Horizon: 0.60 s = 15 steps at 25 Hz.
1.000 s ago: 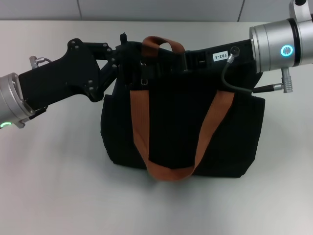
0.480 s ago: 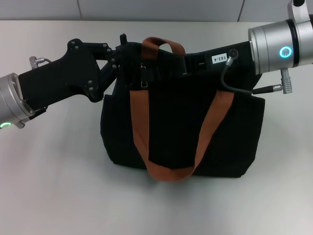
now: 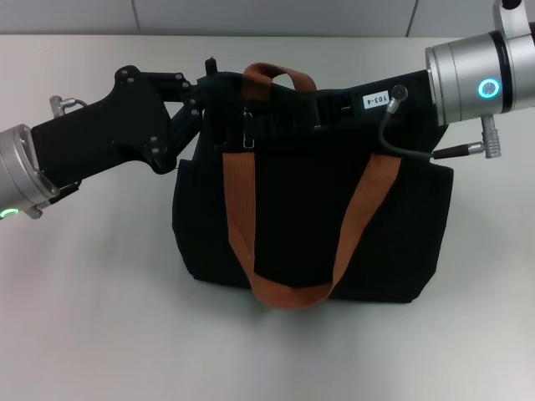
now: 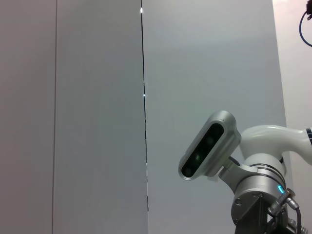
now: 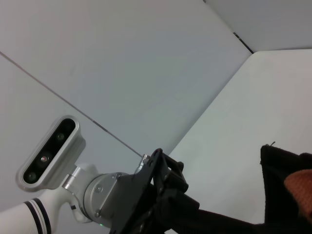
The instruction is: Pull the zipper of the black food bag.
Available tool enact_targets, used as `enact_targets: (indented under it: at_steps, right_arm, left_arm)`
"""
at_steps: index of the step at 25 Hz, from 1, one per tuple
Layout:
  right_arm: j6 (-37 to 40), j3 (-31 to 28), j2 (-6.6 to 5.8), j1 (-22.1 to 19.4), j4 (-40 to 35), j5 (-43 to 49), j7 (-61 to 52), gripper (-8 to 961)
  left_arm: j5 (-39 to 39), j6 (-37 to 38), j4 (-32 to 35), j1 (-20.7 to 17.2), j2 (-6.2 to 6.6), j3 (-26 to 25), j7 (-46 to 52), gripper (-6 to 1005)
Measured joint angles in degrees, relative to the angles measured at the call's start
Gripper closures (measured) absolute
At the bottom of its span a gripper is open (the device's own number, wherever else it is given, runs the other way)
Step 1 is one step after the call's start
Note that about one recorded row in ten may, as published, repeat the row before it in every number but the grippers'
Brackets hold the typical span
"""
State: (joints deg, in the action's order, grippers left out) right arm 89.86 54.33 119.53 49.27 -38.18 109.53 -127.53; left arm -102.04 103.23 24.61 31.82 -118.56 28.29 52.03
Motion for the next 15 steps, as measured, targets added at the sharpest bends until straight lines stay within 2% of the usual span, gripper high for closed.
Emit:
enact_targets:
  at_steps: [15]
  right_arm:
    - [-0.6, 1.1, 0.01, -1.2, -3.1, 0.3, -1.2, 953]
  left_arm:
    - [0.0, -0.1, -0.2, 0.1, 0.00, -0.3, 0.0, 946]
